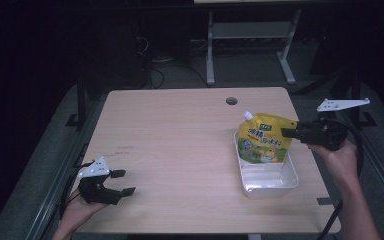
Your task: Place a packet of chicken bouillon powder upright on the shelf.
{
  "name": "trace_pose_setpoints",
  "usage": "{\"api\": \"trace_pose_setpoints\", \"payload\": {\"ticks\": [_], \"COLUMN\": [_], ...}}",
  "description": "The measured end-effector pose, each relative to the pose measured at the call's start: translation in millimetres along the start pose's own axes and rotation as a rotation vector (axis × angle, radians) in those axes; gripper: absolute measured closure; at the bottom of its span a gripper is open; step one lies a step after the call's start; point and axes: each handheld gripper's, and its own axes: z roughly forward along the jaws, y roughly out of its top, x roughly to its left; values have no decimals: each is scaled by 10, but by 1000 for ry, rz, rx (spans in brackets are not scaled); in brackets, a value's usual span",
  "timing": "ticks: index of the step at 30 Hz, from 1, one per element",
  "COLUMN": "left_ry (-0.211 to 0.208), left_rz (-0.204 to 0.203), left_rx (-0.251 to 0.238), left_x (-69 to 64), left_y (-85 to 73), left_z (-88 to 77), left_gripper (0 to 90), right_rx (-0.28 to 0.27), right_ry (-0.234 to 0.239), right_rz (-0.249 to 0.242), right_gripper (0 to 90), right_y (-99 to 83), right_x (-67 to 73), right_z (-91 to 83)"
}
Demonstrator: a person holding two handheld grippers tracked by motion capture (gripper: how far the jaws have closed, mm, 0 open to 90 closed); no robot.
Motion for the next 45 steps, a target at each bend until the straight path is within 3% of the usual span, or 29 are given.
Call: {"api": "trace_pose_setpoints", "payload": {"ticks": [9,17,26,39,45], "left_ry": [12,20,20,17,14], "left_rz": [-3,-10,-11,-8,-7], "left_rx": [1,-3,-10,-14,-13], "left_x": [50,67,86,82,76], "left_y": [-31,-52,-60,-59,-60], "left_z": [-25,-51,-73,-84,-75], "left_gripper": [236,235,233,232,231], "right_rx": [-20,-1,-33,-12,16], "right_ry": [-26,-46,-41,0,37], "right_rz": [-5,-31,-61,-116,-126], "right_gripper": [531,527,519,501,484], "right_y": [111,183,307,386,316], "right_x": [61,137,251,497,633], "right_z": [-159,-240,-330,-169,29]}}
